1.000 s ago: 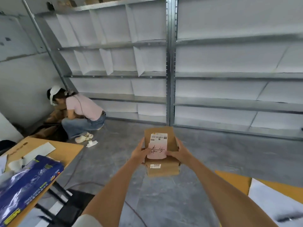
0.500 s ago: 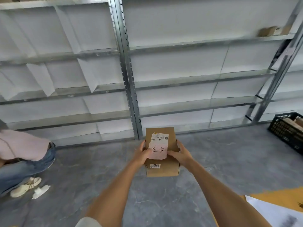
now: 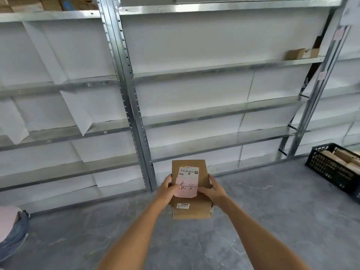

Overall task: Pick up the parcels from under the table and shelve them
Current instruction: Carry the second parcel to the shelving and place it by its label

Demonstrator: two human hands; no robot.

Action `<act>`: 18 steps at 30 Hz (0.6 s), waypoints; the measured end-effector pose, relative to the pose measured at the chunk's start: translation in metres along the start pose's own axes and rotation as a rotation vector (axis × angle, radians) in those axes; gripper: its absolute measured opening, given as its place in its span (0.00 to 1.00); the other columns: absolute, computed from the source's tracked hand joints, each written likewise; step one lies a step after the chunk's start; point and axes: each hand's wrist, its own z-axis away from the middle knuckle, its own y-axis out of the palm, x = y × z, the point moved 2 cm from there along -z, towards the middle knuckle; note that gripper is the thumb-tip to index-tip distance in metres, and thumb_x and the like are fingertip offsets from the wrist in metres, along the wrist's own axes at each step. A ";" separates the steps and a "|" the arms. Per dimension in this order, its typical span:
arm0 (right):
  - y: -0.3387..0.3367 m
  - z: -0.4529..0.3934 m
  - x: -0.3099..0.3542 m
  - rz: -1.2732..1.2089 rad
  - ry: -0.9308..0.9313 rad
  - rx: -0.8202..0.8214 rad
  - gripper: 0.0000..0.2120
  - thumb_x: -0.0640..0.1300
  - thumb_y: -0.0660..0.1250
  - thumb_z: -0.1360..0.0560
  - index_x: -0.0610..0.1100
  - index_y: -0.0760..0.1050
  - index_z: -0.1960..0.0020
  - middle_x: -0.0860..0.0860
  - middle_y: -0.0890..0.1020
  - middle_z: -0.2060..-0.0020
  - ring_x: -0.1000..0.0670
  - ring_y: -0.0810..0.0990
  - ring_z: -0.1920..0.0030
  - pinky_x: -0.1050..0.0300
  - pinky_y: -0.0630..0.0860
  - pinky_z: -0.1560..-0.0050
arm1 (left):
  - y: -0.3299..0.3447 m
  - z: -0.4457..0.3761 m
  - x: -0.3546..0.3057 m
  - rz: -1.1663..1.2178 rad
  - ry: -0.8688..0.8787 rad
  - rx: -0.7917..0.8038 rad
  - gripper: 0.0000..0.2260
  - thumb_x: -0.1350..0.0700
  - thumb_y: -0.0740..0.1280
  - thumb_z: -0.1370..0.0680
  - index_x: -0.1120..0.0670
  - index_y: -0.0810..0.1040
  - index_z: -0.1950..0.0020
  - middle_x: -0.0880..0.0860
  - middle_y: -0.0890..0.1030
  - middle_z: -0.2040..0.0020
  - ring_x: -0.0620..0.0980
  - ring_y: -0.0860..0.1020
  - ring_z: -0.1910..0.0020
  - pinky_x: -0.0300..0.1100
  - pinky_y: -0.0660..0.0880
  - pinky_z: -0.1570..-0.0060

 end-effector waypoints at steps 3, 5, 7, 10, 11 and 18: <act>-0.012 -0.052 0.014 -0.059 -0.014 -0.015 0.39 0.42 0.70 0.27 0.49 0.53 0.23 0.45 0.73 0.42 0.46 0.74 0.45 0.49 0.75 0.40 | 0.003 -0.056 -0.021 -0.037 0.019 0.007 0.27 0.57 0.62 0.21 0.52 0.58 0.23 0.56 0.75 0.32 0.49 0.74 0.48 0.33 0.72 0.62; -0.023 -0.084 0.024 -0.074 -0.017 -0.028 0.38 0.42 0.69 0.27 0.49 0.53 0.23 0.46 0.73 0.44 0.45 0.75 0.44 0.48 0.75 0.40 | 0.007 -0.092 -0.037 -0.042 0.035 0.020 0.27 0.57 0.62 0.21 0.51 0.58 0.23 0.57 0.75 0.32 0.50 0.74 0.48 0.33 0.71 0.65; -0.037 -0.113 0.033 -0.088 -0.005 -0.043 0.38 0.42 0.69 0.27 0.50 0.53 0.24 0.43 0.73 0.41 0.42 0.75 0.41 0.47 0.76 0.40 | 0.013 -0.124 -0.053 -0.040 0.037 0.045 0.27 0.57 0.62 0.21 0.51 0.58 0.23 0.58 0.75 0.33 0.51 0.75 0.48 0.36 0.75 0.61; -0.064 -0.149 0.044 -0.115 -0.002 -0.093 0.38 0.42 0.70 0.28 0.50 0.54 0.24 0.42 0.74 0.39 0.42 0.76 0.41 0.46 0.77 0.40 | 0.029 -0.172 -0.080 -0.037 0.054 0.095 0.27 0.58 0.63 0.21 0.51 0.60 0.24 0.58 0.76 0.34 0.54 0.78 0.47 0.42 0.79 0.54; -0.075 -0.160 0.047 -0.123 0.002 -0.110 0.38 0.42 0.70 0.28 0.50 0.54 0.24 0.42 0.74 0.39 0.42 0.76 0.42 0.46 0.77 0.41 | 0.036 -0.186 -0.090 -0.044 0.064 0.111 0.26 0.58 0.63 0.21 0.51 0.60 0.24 0.58 0.76 0.34 0.54 0.78 0.46 0.43 0.79 0.53; -0.153 -0.224 0.052 -0.166 0.026 -0.242 0.38 0.42 0.70 0.28 0.50 0.55 0.25 0.41 0.75 0.38 0.41 0.77 0.39 0.45 0.77 0.40 | 0.103 -0.273 -0.151 -0.123 0.125 0.238 0.25 0.57 0.61 0.20 0.51 0.59 0.24 0.56 0.74 0.31 0.54 0.76 0.43 0.34 0.75 0.66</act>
